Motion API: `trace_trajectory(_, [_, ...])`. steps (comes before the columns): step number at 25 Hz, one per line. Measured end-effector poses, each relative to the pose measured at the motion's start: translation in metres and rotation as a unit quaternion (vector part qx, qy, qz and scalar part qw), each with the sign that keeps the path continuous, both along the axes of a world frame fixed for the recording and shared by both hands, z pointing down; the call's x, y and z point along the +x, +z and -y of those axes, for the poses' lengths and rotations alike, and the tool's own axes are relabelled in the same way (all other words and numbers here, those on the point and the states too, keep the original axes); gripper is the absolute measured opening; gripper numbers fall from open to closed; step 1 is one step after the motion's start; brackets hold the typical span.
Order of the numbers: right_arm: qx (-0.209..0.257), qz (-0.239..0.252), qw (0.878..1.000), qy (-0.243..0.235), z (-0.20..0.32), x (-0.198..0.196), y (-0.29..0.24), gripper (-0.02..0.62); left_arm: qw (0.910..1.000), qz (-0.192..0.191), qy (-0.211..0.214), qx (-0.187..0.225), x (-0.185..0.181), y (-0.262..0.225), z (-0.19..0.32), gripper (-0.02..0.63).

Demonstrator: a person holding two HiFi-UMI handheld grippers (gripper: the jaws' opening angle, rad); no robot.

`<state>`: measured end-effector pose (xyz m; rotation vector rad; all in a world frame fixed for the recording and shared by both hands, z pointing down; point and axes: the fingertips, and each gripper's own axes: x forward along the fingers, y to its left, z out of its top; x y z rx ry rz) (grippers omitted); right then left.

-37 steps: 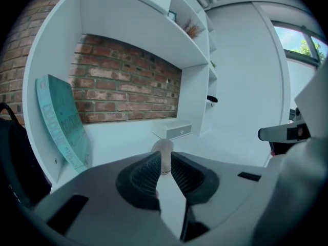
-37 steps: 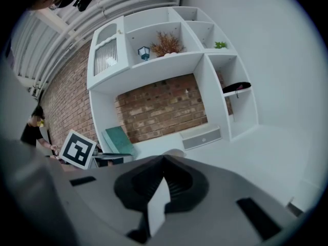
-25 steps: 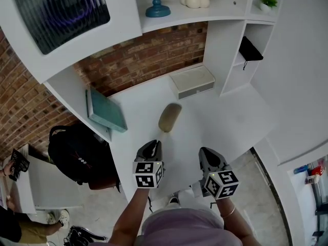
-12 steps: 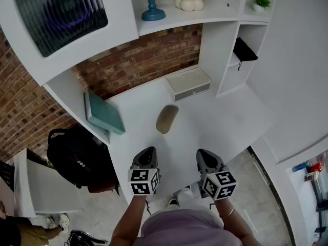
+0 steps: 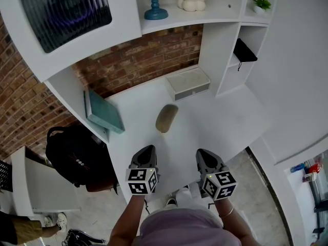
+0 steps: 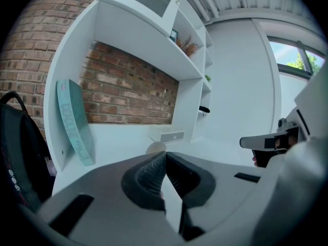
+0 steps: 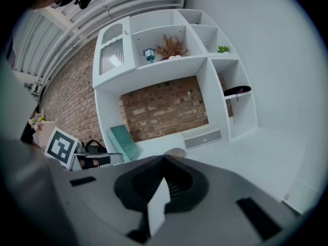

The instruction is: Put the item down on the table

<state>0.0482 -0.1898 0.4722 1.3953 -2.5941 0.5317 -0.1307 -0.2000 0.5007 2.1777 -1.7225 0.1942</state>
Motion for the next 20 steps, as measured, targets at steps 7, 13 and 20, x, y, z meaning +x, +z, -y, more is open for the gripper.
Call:
trace_trajectory(7, [-0.004,0.003,1.000,0.010,0.001,0.002,0.004,0.002,1.0000,0.002,-0.001,0.002,0.001,0.001,0.003,0.000])
trace_trajectory(13, [-0.011,-0.001,1.000,0.016,0.003,0.004,0.008,0.002,1.0000,0.001,0.000,-0.002,0.004,0.004,0.007,0.000])
trace_trajectory(20, [-0.010,0.002,1.000,0.019,0.013,0.005,0.008,0.000,1.0000,0.002,0.003,-0.003,0.004,0.004,0.015,0.000])
